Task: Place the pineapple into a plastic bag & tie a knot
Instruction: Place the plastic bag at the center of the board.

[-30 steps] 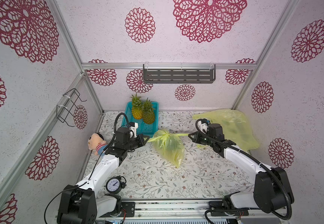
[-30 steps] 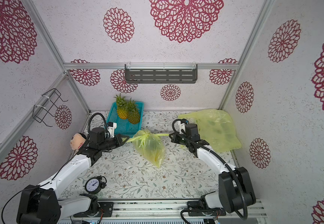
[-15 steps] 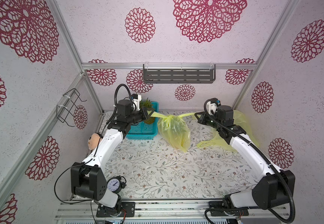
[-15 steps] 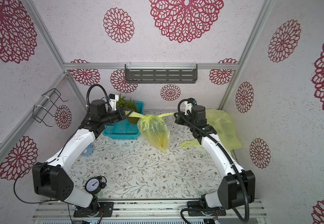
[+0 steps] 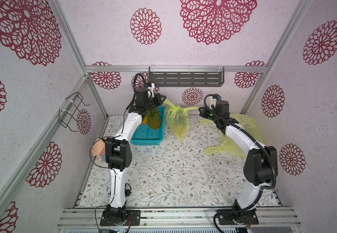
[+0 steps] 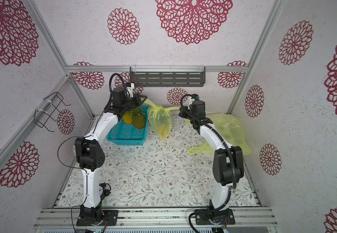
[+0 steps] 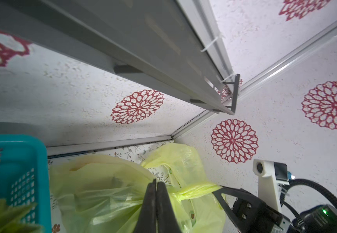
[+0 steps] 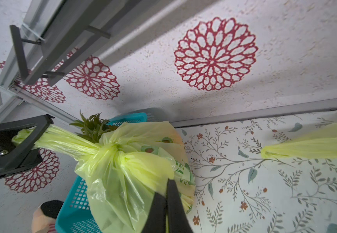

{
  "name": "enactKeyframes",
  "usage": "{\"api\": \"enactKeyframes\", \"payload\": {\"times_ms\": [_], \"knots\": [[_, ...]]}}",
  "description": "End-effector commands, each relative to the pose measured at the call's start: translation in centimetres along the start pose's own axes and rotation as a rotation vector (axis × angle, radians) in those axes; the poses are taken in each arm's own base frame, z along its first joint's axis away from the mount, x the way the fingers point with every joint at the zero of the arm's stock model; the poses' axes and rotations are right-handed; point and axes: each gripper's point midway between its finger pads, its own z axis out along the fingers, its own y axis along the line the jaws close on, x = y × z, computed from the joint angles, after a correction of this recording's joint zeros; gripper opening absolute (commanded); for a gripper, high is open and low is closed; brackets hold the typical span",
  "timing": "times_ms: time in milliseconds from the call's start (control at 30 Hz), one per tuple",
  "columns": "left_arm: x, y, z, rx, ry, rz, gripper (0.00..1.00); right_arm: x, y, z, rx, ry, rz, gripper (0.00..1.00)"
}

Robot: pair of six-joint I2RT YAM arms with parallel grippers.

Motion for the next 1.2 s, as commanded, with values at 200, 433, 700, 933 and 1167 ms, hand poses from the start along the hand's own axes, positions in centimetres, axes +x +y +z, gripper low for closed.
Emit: {"api": "enactKeyframes", "payload": {"times_ms": [200, 433, 700, 933, 1167], "knots": [[-10.4, 0.6, -2.3, 0.038, -0.341, 0.075, 0.0, -9.2, 0.7, 1.3, -0.115, -0.294, 0.06, 0.0], [-7.5, 3.2, -1.4, -0.006, -0.276, 0.063, 0.17, -5.3, -1.6, 3.3, -0.073, -0.191, 0.055, 0.0], [-5.3, 2.7, -5.1, -0.088, -0.247, 0.091, 0.61, -3.1, -2.3, 0.4, -0.009, -0.098, 0.002, 0.65], [-3.1, 2.0, -10.8, -0.212, -0.231, 0.11, 0.79, -1.1, -4.1, -4.8, 0.095, -0.047, -0.017, 0.78], [1.7, 4.3, -18.3, -0.476, -0.173, 0.122, 0.97, 4.7, -11.5, -11.1, 0.418, 0.084, -0.023, 0.81]]}}
